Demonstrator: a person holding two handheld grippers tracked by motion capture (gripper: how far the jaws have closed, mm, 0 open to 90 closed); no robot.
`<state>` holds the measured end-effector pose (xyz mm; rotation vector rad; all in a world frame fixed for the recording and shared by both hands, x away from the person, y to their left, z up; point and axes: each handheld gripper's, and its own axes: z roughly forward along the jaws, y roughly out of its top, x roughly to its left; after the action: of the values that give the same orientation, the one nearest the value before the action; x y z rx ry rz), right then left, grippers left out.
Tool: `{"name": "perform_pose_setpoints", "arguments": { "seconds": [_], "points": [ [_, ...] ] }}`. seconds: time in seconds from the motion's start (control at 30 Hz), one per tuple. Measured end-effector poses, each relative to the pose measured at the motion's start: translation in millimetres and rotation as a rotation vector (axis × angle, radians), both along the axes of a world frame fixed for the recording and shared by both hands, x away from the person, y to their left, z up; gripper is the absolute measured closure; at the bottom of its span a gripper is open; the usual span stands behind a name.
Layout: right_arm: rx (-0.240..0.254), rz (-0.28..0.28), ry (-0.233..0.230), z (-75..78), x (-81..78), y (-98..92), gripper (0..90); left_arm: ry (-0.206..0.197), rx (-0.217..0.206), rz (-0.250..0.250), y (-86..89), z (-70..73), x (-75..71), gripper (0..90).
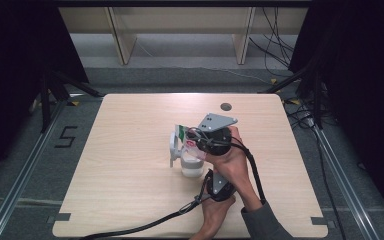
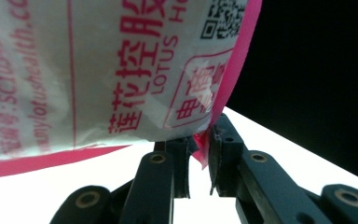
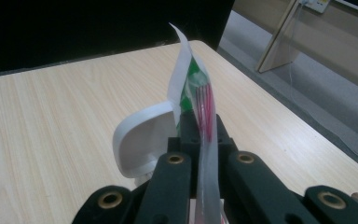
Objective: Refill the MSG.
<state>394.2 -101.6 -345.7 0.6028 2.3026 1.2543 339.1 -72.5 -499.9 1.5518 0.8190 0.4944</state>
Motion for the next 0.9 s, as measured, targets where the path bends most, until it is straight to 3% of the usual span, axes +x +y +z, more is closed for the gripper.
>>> {"name": "perform_pose_setpoints", "arguments": {
  "seconds": [0.3, 0.37, 0.4, 0.43, 0.53, 0.57, 0.67, 0.9],
  "points": [
    [0.009, -0.018, 0.004, 0.1, 0.7, 0.9, 89.5, -0.007, -0.002, 0.015, -1.2, 0.3, -1.1, 79.2],
    [0.003, 0.009, 0.016, 1.7, 1.1, 0.0, 89.6, -0.008, -0.002, 0.020, -1.0, 1.0, -0.7, 79.2],
    [0.016, 0.000, -0.001, 1.7, 1.6, 0.0, 89.6, -0.008, -0.002, 0.020, -1.1, 1.0, -0.6, 79.2],
    [0.021, -0.014, 0.018, 1.9, 0.4, -0.2, 89.6, -0.006, -0.004, 0.020, -1.4, 0.8, -0.7, 79.2],
    [-0.002, 0.002, 0.007, 1.3, 2.8, -0.2, 89.5, -0.007, -0.012, 0.023, -3.0, -0.1, -1.7, 79.2],
    [0.005, -0.014, 0.038, 1.0, 0.7, 0.3, 89.6, -0.005, -0.010, 0.022, -2.6, 0.0, -1.2, 79.2],
    [0.016, -0.011, 0.008, 0.8, 2.4, -0.3, 89.5, -0.007, -0.010, 0.025, -2.4, 0.5, -1.1, 79.3],
    [0.007, 0.002, 0.009, 1.6, 2.7, 1.0, 89.5, -0.007, -0.017, 0.027, -2.4, 1.2, -1.4, 79.2]
  ]
}}
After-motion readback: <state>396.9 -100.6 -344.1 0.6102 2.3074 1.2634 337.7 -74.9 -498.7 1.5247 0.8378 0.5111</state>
